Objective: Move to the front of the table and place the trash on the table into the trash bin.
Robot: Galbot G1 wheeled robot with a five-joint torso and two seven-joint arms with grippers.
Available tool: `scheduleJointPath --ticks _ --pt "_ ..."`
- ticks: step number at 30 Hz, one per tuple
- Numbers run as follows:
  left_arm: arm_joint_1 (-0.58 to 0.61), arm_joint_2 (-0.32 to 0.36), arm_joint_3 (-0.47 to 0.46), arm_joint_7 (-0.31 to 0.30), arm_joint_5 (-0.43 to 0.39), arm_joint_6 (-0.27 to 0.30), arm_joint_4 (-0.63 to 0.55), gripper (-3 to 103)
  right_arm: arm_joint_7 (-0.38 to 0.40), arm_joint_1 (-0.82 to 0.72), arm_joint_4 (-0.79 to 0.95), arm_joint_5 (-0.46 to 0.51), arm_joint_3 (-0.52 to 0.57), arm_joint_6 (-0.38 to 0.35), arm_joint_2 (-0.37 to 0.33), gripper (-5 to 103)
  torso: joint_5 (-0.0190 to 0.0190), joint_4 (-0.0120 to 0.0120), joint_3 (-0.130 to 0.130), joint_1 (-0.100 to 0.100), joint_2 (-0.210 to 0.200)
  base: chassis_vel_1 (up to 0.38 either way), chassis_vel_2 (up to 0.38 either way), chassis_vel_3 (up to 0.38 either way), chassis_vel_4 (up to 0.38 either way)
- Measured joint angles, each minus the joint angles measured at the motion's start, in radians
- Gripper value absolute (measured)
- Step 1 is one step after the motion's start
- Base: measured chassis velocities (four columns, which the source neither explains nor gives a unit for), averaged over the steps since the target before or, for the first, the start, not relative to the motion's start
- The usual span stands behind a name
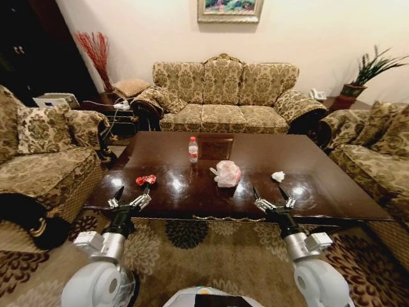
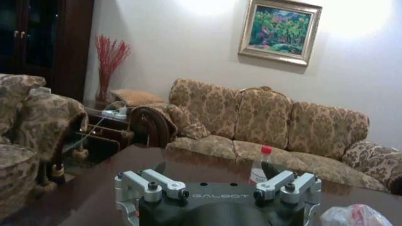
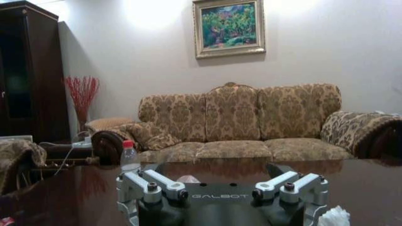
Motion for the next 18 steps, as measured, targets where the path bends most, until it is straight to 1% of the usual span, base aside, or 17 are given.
scheduleJointPath --ticks 3,12,13,14,15,17,18 --pt "0.000 0.004 -0.005 -0.002 0.000 0.000 0.003 100 0.002 0.001 0.000 0.002 -0.001 0.000 -0.001 100 -0.0003 0.0000 0.000 0.000 0.000 0.116 -0.132 -0.133 0.128" --pt "0.006 0.040 -0.046 -0.014 -0.005 0.002 0.031 100 0.020 0.010 -0.027 0.021 0.000 0.033 -0.003 100 -0.0005 -0.0001 -0.001 -0.001 0.001 0.171 -0.139 -0.187 0.156" --pt "0.009 0.048 -0.060 -0.016 -0.005 0.001 0.042 100 0.020 0.012 -0.029 0.023 0.001 0.034 -0.004 100 -0.0005 -0.0001 -0.001 -0.001 0.001 0.116 -0.076 -0.098 0.108" --pt "0.017 0.074 -0.105 -0.022 -0.005 -0.007 0.085 100 0.023 0.016 -0.030 0.029 0.007 0.035 -0.010 100 -0.0004 0.0001 -0.001 -0.001 0.001 0.067 -0.028 -0.032 0.074" --pt "0.017 0.074 -0.105 -0.022 -0.005 -0.007 0.085 100 0.023 0.016 -0.030 0.029 0.007 0.035 -0.010 100 -0.0004 0.0001 -0.001 -0.001 0.001 0.067 -0.028 -0.032 0.074" --pt "0.025 0.117 -0.167 -0.023 -0.010 -0.016 0.154 100 0.031 0.015 -0.026 0.035 0.023 0.035 -0.017 100 -0.0005 0.0001 0.000 -0.001 0.000 0.000 0.000 0.000 0.000" --pt "0.035 0.138 -0.197 -0.023 -0.023 -0.022 0.187 100 0.036 0.015 -0.023 0.042 0.029 0.034 -0.022 100 -0.0008 -0.0003 0.000 0.000 0.000 0.000 0.000 0.000 0.000"
